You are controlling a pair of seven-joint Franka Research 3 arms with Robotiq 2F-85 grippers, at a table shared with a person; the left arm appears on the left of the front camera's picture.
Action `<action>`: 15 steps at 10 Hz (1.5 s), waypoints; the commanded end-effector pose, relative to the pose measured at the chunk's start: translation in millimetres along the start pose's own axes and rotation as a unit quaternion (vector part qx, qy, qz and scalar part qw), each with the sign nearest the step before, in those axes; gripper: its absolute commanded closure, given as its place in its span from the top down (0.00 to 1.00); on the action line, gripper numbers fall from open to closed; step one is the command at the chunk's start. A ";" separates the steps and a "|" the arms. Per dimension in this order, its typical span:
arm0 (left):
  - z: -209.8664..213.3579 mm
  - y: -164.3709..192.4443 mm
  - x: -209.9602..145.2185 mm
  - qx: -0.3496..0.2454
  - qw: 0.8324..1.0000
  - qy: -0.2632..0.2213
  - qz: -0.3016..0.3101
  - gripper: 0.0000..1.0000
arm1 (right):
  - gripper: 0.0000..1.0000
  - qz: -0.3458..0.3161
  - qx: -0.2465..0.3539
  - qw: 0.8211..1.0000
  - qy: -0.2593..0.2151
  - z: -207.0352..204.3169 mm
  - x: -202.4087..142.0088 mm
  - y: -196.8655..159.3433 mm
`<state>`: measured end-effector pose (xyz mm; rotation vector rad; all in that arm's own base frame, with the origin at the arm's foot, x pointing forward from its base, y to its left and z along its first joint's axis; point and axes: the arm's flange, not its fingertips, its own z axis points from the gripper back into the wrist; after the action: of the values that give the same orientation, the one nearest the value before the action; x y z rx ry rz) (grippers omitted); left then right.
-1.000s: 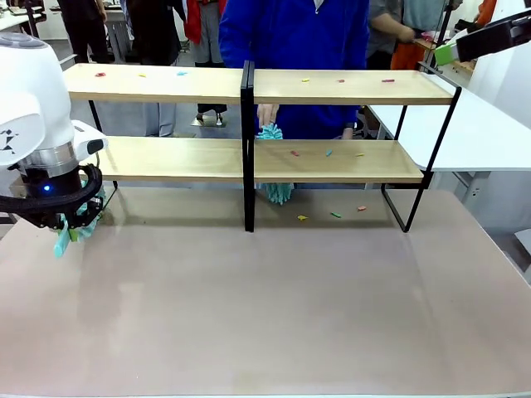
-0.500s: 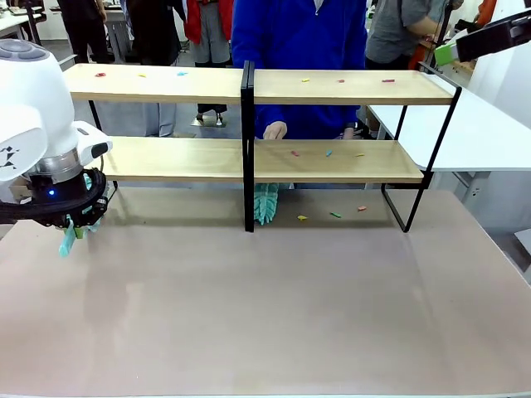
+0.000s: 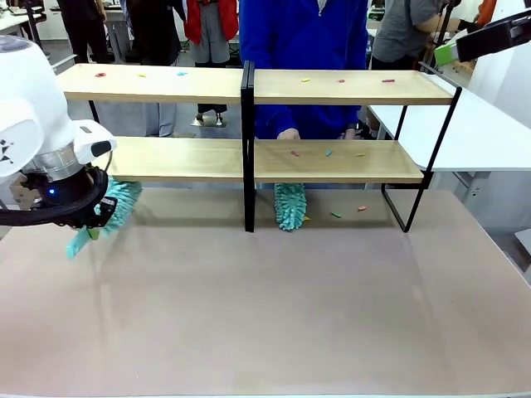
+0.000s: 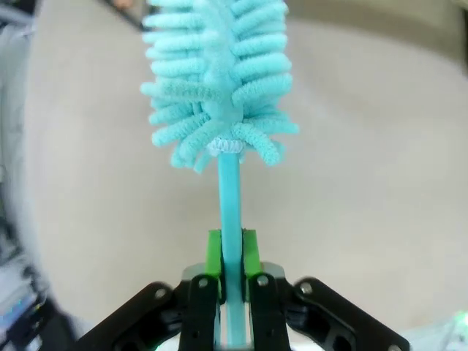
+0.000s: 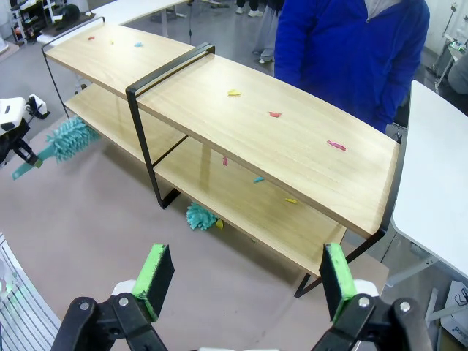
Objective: Clean the shelves.
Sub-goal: Clean a randomly selected level of the Shelf with the Duster.
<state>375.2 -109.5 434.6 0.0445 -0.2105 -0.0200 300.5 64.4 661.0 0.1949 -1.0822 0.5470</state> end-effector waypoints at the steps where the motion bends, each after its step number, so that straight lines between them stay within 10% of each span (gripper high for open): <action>1: 18.0 19.6 -23.3 -0.094 0.987 0.063 -0.113 0.13 | 1.00 0.000 -0.001 1.000 -0.001 0.0 0.6 -0.7; 4: 67.0 76.8 -63.5 -0.185 0.892 0.137 -0.389 0.13 | 1.00 0.000 -0.001 1.000 -0.001 0.0 0.6 -0.7; 7: 104.5 171.4 -73.5 -0.340 0.810 0.055 -0.475 0.13 | 1.00 0.000 -0.001 1.000 -0.001 0.0 0.6 -0.7; 12: 138.2 337.5 -105.2 -0.485 0.770 -0.177 -0.374 0.13 | 1.00 0.000 -0.001 1.000 -0.001 0.0 0.6 -0.7; 15: 121.0 350.9 -106.1 -0.509 0.783 -0.163 -0.318 0.13 | 1.00 0.000 -0.001 1.000 -0.001 0.0 0.6 -0.7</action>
<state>237.4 247.8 546.1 -0.9738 -0.5583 -0.8241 300.6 64.3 660.9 0.1949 -1.0820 0.5468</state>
